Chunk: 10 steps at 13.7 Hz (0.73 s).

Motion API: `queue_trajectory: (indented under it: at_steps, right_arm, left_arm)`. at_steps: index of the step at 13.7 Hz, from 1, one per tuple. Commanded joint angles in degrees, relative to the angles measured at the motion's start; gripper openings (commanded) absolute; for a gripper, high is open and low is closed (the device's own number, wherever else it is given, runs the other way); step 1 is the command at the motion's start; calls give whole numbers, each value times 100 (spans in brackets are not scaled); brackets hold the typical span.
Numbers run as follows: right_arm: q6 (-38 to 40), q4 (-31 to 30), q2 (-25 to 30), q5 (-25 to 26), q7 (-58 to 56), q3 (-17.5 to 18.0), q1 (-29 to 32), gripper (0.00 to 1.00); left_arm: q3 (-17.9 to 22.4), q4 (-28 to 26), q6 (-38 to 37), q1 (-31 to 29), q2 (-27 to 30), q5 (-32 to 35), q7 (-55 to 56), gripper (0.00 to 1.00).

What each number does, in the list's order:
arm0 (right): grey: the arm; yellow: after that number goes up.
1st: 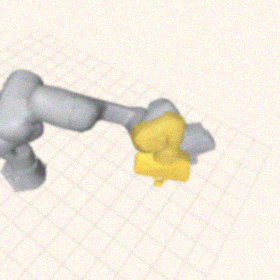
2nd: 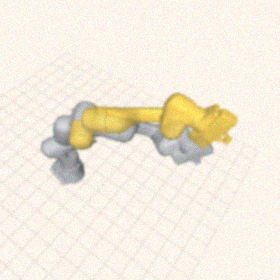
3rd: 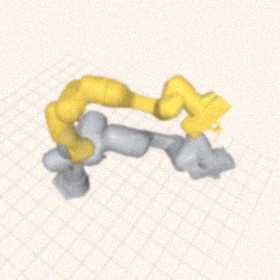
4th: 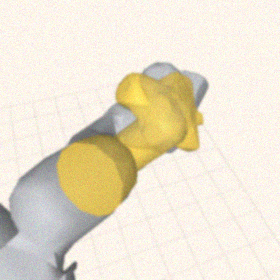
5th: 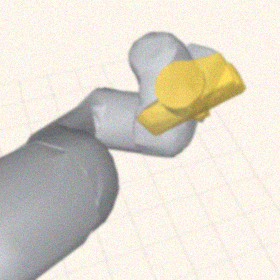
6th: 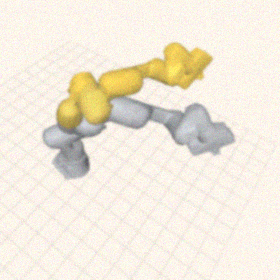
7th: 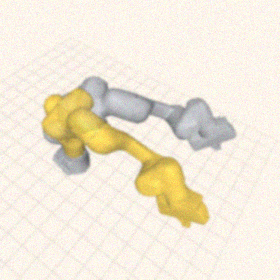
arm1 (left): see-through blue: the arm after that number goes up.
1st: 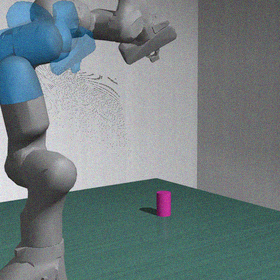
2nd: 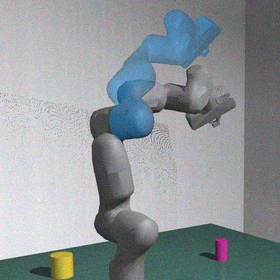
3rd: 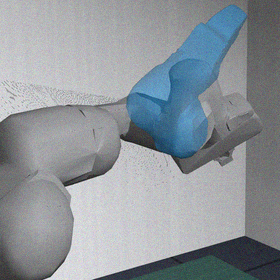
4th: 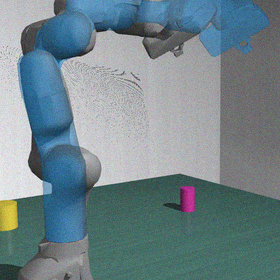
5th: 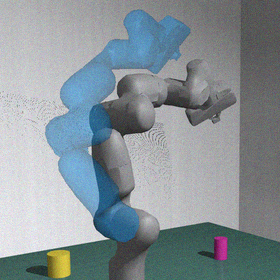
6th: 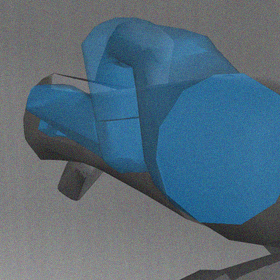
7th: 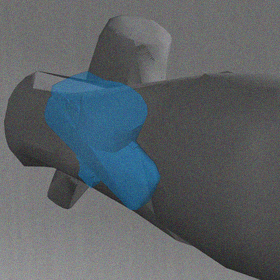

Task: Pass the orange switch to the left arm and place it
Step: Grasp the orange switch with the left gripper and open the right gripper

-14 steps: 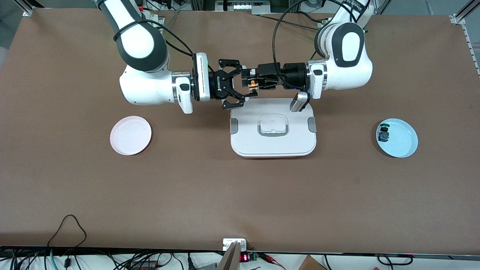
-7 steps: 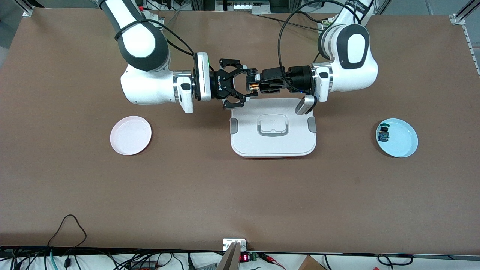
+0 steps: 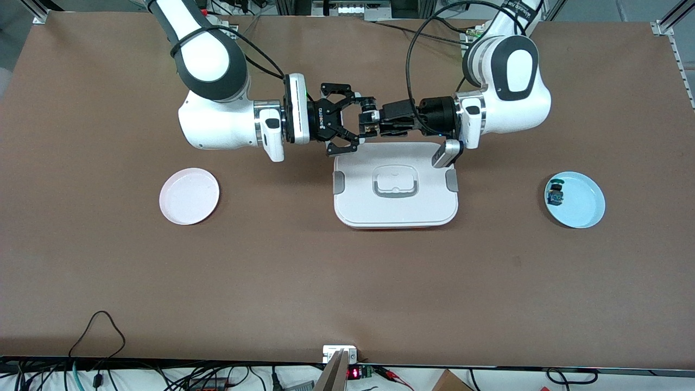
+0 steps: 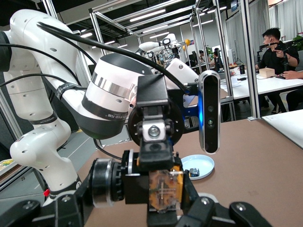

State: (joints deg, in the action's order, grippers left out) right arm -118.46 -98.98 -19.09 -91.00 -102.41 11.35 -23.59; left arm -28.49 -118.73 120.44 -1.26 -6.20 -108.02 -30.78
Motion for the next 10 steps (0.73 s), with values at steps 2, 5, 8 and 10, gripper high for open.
queue_trajectory:
  at_steps: [2, 5, 8, 10]
  right_arm:
    - [-72, 1, 20, -111, -60, -19, -58, 0]
    - [-72, -8, 20, -111, -78, -19, -58, 0]
    - [-72, -8, 11, -111, -78, -19, -58, 0]
    - [-64, -8, 20, -111, -78, -19, -58, 0]
  left_arm:
    - [-43, -106, 6, -164, 171, -158, -51, 45]
    - [-51, -106, 6, -155, 189, -158, -60, 41]
    - [-51, -106, -3, -164, 189, -149, -60, 24]
    - [-43, -97, -3, -164, 189, -158, -60, 17]
